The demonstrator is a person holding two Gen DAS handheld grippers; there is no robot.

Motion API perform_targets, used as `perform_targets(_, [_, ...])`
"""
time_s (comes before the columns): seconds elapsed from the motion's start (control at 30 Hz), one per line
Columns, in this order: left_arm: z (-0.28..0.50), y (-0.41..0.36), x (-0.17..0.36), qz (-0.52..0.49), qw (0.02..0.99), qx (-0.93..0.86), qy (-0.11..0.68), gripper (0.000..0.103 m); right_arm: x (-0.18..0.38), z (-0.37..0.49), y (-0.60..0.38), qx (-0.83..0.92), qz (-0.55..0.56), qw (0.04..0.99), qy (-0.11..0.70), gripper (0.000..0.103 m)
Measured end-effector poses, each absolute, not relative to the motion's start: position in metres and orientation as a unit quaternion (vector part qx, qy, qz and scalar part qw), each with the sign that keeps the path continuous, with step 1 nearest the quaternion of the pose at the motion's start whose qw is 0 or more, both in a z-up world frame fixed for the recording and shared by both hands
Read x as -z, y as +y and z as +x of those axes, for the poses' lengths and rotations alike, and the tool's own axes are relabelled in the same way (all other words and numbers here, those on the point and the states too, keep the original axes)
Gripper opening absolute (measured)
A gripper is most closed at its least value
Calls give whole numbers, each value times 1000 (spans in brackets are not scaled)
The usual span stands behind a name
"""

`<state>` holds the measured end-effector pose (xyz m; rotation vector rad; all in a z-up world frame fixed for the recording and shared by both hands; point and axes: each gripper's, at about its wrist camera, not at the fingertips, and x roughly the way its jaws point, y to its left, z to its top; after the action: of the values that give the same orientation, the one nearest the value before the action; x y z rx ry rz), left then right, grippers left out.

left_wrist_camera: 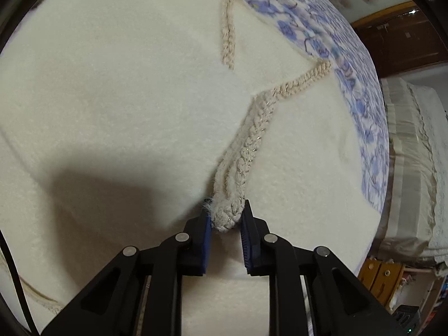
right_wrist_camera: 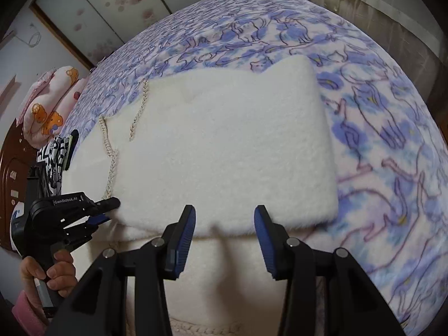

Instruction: Fold large clothes

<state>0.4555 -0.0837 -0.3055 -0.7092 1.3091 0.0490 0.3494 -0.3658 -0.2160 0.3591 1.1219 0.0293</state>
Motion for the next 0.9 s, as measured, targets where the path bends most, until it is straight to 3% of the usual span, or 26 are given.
perform_targets(0.2, [473, -86, 246, -293, 802, -20, 520, 15, 219, 360, -378, -16, 161, 830, 533, 44])
perform_targets(0.4, [489, -41, 210, -255, 839, -73, 475, 15, 229, 366, -377, -35, 168, 827, 535, 44])
perform_targets(0.77, [453, 41, 255, -248, 803, -176, 512, 16, 247, 392, -348, -77, 156, 822, 542, 43])
perform_targets(0.87, [449, 38, 271, -223, 796, -185, 532, 16, 252, 394, -348, -76, 143, 822, 546, 29])
perform_targets(0.9, [449, 36, 275, -210, 796, -185, 537, 16, 255, 395, -350, -59, 129, 822, 552, 3])
